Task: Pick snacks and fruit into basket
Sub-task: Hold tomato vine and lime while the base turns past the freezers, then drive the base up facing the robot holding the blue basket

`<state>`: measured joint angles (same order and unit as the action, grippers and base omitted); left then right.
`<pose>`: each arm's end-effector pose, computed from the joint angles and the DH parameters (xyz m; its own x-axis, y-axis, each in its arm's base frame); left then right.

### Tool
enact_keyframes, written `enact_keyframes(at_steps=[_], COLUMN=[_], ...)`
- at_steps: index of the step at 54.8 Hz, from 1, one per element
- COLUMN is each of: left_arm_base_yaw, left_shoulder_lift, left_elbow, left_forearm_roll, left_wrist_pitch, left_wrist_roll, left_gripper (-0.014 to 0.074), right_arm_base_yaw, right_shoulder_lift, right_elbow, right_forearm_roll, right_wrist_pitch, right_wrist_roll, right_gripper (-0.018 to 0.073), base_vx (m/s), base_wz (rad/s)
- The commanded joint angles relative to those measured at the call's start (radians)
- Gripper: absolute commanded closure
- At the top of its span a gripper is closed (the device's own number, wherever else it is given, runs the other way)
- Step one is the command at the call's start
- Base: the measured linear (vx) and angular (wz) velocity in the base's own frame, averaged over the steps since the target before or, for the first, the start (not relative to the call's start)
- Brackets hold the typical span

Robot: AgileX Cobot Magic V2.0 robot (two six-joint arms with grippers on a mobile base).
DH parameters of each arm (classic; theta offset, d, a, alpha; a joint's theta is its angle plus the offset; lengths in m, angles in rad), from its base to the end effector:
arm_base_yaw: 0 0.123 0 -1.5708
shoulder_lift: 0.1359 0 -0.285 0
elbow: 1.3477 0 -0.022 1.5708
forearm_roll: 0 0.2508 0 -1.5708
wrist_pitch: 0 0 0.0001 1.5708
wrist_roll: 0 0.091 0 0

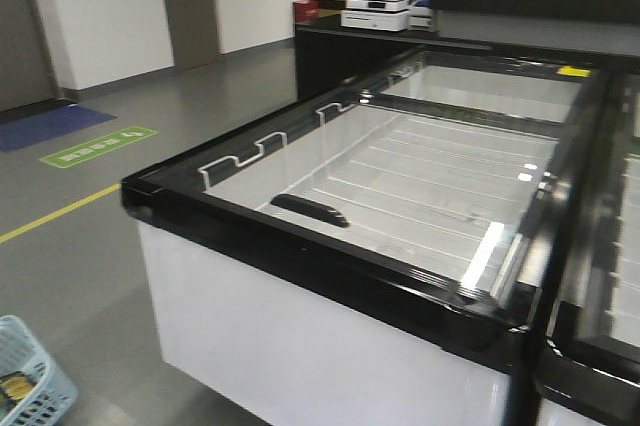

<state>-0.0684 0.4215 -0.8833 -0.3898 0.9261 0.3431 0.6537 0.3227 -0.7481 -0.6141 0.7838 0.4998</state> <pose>0.0403 -0.0305 0.3945 -0.2949 0.1165 -0.9484 0.3826 0.9239 -0.0054 0.0496 -0.0087 0.3771 -0.1437 -0.0679 -0.9873 -0.2322 0.9721 -0.0331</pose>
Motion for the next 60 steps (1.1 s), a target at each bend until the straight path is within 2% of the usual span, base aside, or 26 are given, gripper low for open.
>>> enact_keyframes(at_steps=[1, 56, 60], left_arm_base_yaw=[0.000, 0.000, -0.018], left_shoulder_lift=[0.014, 0.014, 0.014], left_elbow=[-0.024, -0.024, -0.024], left_forearm_roll=[-0.027, -0.027, -0.030], left_wrist_pitch=[-0.081, -0.081, -0.081], left_wrist_roll=[-0.011, -0.011, -0.011], left_gripper=[0.0604, 0.0604, 0.0604], right_arm_base_yaw=[-0.007, -0.007, -0.007], right_shoulder_lift=[0.012, 0.012, 0.012], right_elbow=[-0.028, -0.028, -0.028], right_forearm_roll=[-0.043, -0.043, -0.043], right_wrist_pitch=[-0.076, -0.075, -0.075], right_wrist_roll=[-0.015, -0.015, -0.015], right_gripper=[0.0564, 0.0564, 0.0564], base_vx=[0.17, 0.18, 0.18], base_wz=[0.73, 0.72, 0.55])
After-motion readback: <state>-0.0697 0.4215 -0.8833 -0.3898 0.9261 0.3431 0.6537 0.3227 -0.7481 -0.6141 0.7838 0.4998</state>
